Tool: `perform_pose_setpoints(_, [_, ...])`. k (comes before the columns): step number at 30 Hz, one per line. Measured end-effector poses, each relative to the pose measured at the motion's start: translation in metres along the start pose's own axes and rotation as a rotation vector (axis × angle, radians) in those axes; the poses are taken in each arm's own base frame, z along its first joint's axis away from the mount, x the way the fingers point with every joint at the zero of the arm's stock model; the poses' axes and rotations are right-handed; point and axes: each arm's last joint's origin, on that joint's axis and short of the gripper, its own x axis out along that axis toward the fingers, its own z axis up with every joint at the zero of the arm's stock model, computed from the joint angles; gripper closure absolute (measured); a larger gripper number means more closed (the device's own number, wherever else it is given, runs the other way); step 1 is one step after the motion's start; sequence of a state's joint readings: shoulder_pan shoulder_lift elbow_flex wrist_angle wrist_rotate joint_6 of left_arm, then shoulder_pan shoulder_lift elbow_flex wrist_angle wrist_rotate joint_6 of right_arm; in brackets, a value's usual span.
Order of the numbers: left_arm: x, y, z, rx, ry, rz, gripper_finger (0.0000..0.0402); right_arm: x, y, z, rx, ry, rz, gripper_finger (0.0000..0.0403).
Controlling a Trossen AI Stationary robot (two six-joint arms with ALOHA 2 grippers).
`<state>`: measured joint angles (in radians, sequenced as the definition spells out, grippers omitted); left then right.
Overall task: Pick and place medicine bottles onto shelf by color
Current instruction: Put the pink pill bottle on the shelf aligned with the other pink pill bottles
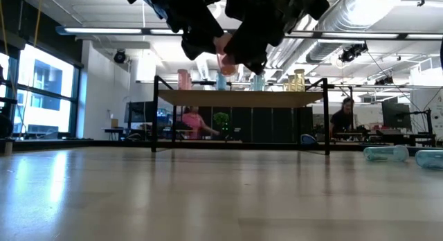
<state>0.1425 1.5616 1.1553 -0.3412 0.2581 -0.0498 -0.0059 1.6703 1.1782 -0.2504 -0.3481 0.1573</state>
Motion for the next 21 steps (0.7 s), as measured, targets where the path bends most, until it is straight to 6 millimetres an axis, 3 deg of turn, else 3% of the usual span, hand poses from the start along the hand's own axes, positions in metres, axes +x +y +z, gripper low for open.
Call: perform_pose_setpoints(21, [-0.0001, -0.0006, -0.0002, -0.001, 0.003, -0.019, 0.0202, -0.0002, 0.0005, 0.0036, -0.002, -0.036, 0.002, 0.0316])
